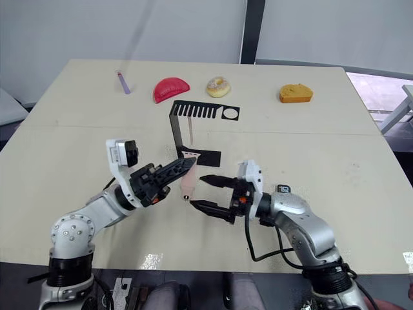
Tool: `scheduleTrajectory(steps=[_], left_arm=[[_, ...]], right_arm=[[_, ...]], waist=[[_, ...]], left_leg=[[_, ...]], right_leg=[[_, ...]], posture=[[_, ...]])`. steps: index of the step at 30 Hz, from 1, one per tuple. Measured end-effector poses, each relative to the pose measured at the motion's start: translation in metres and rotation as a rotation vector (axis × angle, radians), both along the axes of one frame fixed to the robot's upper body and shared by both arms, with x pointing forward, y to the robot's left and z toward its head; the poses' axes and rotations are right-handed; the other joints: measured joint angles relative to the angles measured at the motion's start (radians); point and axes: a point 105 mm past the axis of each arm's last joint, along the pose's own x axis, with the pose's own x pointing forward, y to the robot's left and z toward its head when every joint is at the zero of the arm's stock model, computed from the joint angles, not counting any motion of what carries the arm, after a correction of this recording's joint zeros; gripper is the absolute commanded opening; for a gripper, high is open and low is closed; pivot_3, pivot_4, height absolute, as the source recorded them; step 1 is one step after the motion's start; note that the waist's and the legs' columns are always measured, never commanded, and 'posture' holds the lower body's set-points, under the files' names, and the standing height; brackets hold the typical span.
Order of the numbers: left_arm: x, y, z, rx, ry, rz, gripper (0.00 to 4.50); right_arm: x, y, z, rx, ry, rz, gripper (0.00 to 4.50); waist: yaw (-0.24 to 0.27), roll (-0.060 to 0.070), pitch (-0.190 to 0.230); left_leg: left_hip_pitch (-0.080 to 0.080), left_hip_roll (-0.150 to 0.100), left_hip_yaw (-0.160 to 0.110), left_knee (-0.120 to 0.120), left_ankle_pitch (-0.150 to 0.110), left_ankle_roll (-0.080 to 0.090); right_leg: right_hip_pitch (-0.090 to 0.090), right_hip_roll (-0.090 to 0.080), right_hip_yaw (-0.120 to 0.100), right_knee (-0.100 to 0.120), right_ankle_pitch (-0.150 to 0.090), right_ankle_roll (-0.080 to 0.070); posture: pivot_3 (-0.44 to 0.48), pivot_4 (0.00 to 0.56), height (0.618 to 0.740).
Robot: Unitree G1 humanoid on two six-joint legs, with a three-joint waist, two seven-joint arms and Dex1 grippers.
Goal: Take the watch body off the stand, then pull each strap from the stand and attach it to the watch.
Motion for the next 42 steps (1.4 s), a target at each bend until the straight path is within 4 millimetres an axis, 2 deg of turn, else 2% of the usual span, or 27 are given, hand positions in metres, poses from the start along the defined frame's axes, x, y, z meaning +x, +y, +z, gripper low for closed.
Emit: scheduleTrajectory(steps=[2,4,8,13,15,16,19,22,25,28,30,35,38,42], left_arm=[[0.006,0.014,-0.006,0.181,-0.130,0.108,0.00],[0.005,0.030,-0.012,0.348,-0.254,0.171,0.00],[0.005,0.049,-0.018,0.403,-0.319,0.279,0.00],[0.000,0.098,-0.029,0.556,-0.349,0.444,0.00],[-0.001,0.128,-0.037,0.604,-0.305,0.548,0.00],[-0.001,0.139,-0.041,0.622,-0.286,0.589,0.00],[-0.001,0.171,-0.050,0.670,-0.242,0.700,0.00],[-0.002,0.187,-0.050,0.693,-0.243,0.774,0.00],[-0.002,0.197,-0.041,0.691,-0.262,0.836,0.00],[0.000,0.196,-0.036,0.683,-0.270,0.845,0.00],[0.002,0.187,-0.033,0.672,-0.277,0.818,0.00],[0.001,0.142,-0.015,0.612,-0.364,0.658,0.00],[-0.001,0.115,-0.005,0.587,-0.406,0.542,0.00],[-0.005,0.089,0.006,0.573,-0.459,0.403,0.00]], right_arm=[[0.002,-0.022,-0.002,-0.043,-0.019,-0.079,4.48],[0.006,-0.056,-0.003,-0.099,-0.044,-0.205,4.48],[0.003,-0.101,-0.002,-0.167,-0.109,-0.382,4.48],[-0.014,-0.171,-0.011,-0.305,-0.161,-0.646,4.48],[-0.026,-0.214,-0.022,-0.369,-0.129,-0.814,4.48],[-0.030,-0.227,-0.026,-0.385,-0.110,-0.862,4.48],[-0.044,-0.248,-0.031,-0.423,-0.100,-0.937,4.48],[-0.049,-0.266,-0.030,-0.383,-0.109,-1.048,4.48],[-0.055,-0.287,-0.039,-0.383,-0.088,-1.129,4.48],[-0.051,-0.293,-0.045,-0.372,-0.093,-1.138,4.48],[-0.041,-0.284,-0.046,-0.345,-0.104,-1.112,4.48],[-0.022,-0.235,-0.060,-0.210,-0.026,-1.031,4.48],[-0.009,-0.203,-0.052,-0.123,-0.011,-1.051,4.48],[-0.001,-0.171,-0.045,-0.146,-0.008,-1.056,4.48]], waist=[[0.000,0.000,0.000],[0.000,0.000,0.000],[0.001,0.000,0.000],[-0.001,0.000,0.000],[0.000,0.000,0.000],[0.000,0.000,0.000],[-0.004,0.000,0.000],[-0.006,-0.001,0.000],[-0.004,-0.001,0.000],[-0.004,-0.001,0.000],[-0.009,-0.001,0.000],[-0.009,0.000,0.000],[-0.011,0.002,0.001],[-0.011,0.002,0.000]], left_leg=[[0.000,-0.001,0.000,-0.001,0.000,-0.001],[0.000,0.000,0.001,-0.003,-0.001,-0.001],[0.000,0.000,0.001,-0.003,-0.001,0.000],[0.001,0.001,0.002,-0.004,-0.001,0.000],[0.001,0.000,0.002,-0.006,-0.001,0.001],[0.001,0.000,0.002,-0.006,-0.001,0.001],[0.002,0.000,0.003,-0.008,-0.004,0.006],[0.003,0.000,0.003,-0.011,-0.005,0.006],[0.004,0.000,0.003,-0.012,-0.005,0.006],[0.003,0.000,0.003,-0.012,-0.003,0.003],[0.003,0.000,0.004,-0.012,-0.002,0.001],[0.002,0.000,0.004,-0.015,0.000,-0.002],[0.002,0.000,0.004,-0.013,0.000,-0.004],[0.003,0.000,0.004,-0.013,0.001,-0.005]], right_leg=[[0.000,0.000,0.000,-0.001,0.000,0.000],[0.000,0.000,0.001,-0.003,0.000,0.000],[0.000,0.000,0.001,-0.004,0.000,0.000],[0.000,0.000,0.001,-0.004,0.000,0.000],[0.000,0.000,0.001,-0.006,0.000,0.000],[0.000,0.000,0.001,-0.006,0.000,0.000],[0.001,0.000,0.002,-0.007,0.000,0.000],[0.001,0.000,0.003,-0.007,0.000,0.000],[0.001,0.000,0.003,-0.007,0.000,0.000],[0.001,-0.001,0.003,-0.007,0.000,0.000],[0.001,0.000,0.004,-0.007,0.001,0.000],[0.001,0.000,0.004,-0.004,0.000,0.000],[0.001,0.000,0.004,-0.002,0.000,0.000],[0.001,0.000,0.004,-0.002,0.000,-0.001]], posture=[[0.000,0.150,0.740],[0.000,0.150,0.740],[0.000,0.150,0.740],[0.000,0.150,0.740],[0.000,0.150,0.740],[0.000,0.150,0.740],[0.000,0.150,0.740],[0.000,0.150,0.740],[0.000,0.150,0.740],[0.000,0.150,0.740],[0.000,0.150,0.740],[0.000,0.150,0.740],[0.000,0.150,0.740],[0.000,0.150,0.740]])
